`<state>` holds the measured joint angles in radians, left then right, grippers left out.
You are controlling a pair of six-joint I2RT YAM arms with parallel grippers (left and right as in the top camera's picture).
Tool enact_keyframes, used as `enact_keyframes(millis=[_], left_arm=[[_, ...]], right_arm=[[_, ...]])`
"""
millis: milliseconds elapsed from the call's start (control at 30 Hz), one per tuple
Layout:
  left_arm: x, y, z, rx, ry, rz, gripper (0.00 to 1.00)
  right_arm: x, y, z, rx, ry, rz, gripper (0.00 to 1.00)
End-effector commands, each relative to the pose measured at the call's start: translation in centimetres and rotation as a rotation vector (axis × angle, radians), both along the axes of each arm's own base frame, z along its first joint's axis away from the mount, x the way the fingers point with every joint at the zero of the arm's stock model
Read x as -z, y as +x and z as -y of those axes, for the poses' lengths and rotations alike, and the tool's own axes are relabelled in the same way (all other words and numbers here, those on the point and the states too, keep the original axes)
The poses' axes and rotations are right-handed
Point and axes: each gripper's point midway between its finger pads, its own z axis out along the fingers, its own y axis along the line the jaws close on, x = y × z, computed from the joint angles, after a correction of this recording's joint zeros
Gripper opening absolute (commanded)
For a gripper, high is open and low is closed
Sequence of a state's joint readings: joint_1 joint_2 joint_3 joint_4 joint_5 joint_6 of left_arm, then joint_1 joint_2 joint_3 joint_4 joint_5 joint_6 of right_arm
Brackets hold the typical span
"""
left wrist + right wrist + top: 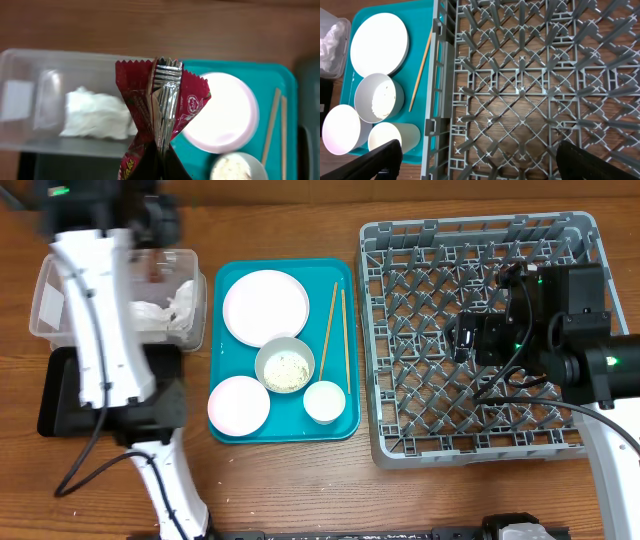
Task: Sort waste into correct bins and load items into the dishwasher
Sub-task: 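Carry the red wrapper left and drop it into the clear bin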
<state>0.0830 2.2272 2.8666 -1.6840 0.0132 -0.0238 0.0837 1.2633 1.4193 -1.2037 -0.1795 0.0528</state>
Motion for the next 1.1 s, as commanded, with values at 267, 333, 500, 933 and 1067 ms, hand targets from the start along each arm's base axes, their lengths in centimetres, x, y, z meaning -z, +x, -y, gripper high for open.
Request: enact_keyframes(millis=[267, 333, 500, 933, 1067], left_arm=[[13.6, 1.3, -7.5, -0.213, -0.062, -0.311, 0.58], [14.6, 1.7, -7.6, -0.213, -0.062, -0.319, 1.00], [13.1, 2.1, -6.9, -0.186, -0.096, -0.273, 1.00], [-0.4, -6.3, -0.5, -0.060, -0.167, -0.098, 1.00], [-0.1, -11.6, 2.8, 0.007, -0.154, -0.173, 1.00]], right_arm=[[-1.2, 0.3, 0.0, 0.004, 0.012, 0.034, 1.00], [-1.2, 0.3, 0.0, 0.004, 0.012, 0.034, 1.00], [-1.2, 0.3, 0.0, 0.004, 0.012, 0.034, 1.00], [-1.1, 0.2, 0.0, 0.005, 0.012, 0.030, 1.00], [-1.2, 0.3, 0.0, 0.005, 0.012, 0.036, 1.00]])
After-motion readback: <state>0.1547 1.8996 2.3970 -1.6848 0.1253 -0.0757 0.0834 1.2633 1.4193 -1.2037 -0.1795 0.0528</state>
